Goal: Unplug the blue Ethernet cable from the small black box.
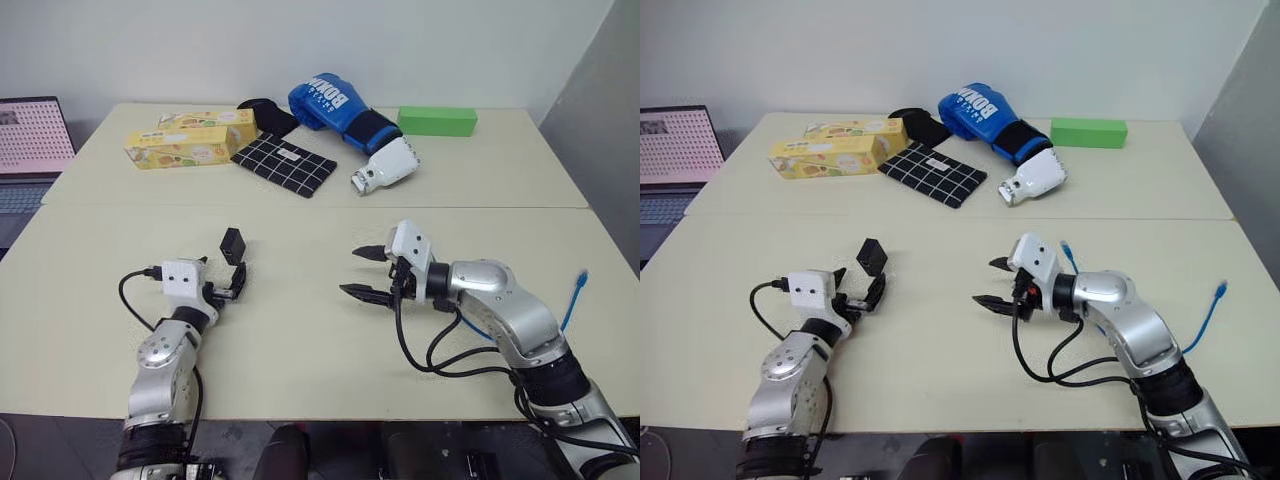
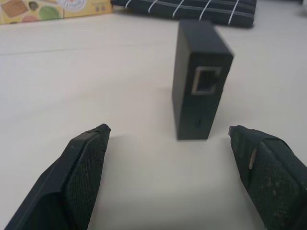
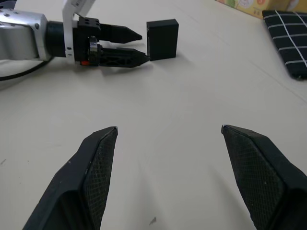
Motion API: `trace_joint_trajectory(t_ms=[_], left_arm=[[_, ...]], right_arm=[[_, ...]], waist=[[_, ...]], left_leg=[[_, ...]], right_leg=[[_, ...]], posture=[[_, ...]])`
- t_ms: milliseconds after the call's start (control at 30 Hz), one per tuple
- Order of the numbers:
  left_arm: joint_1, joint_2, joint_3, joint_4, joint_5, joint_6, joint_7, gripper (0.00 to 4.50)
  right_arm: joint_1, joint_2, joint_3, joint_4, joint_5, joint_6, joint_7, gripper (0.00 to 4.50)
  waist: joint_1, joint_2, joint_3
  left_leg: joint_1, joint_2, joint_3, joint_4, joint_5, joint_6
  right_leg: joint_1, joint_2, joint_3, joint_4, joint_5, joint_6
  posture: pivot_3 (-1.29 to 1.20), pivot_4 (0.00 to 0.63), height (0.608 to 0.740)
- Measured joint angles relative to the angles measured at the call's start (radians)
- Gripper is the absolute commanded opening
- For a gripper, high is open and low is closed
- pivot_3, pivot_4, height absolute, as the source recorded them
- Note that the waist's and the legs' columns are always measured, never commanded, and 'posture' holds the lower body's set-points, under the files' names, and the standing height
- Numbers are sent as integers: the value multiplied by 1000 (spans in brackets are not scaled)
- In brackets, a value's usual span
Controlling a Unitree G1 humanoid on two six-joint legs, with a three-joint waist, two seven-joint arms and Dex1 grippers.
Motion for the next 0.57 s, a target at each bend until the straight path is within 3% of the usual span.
trace_joint_trajectory(t_ms=[267, 567], left_arm=[[86, 219, 94, -241, -141, 246, -158, 4225], [100, 383, 174, -283, -265, 357, -335, 4225]], right_arm=[[55, -178, -213, -41, 120, 116, 45, 3668], [84, -332, -303, 44, 132, 127, 101, 3668]], waist=[[1, 0, 0], [1, 0, 0]], left_leg=[[0, 0, 1, 0, 0, 0], [1, 0, 3, -1, 0, 0]], right_leg=[[0, 1, 0, 0, 0, 0], [0, 1, 1, -1, 0, 0]], posture=[[0, 150, 740], [0, 150, 740]])
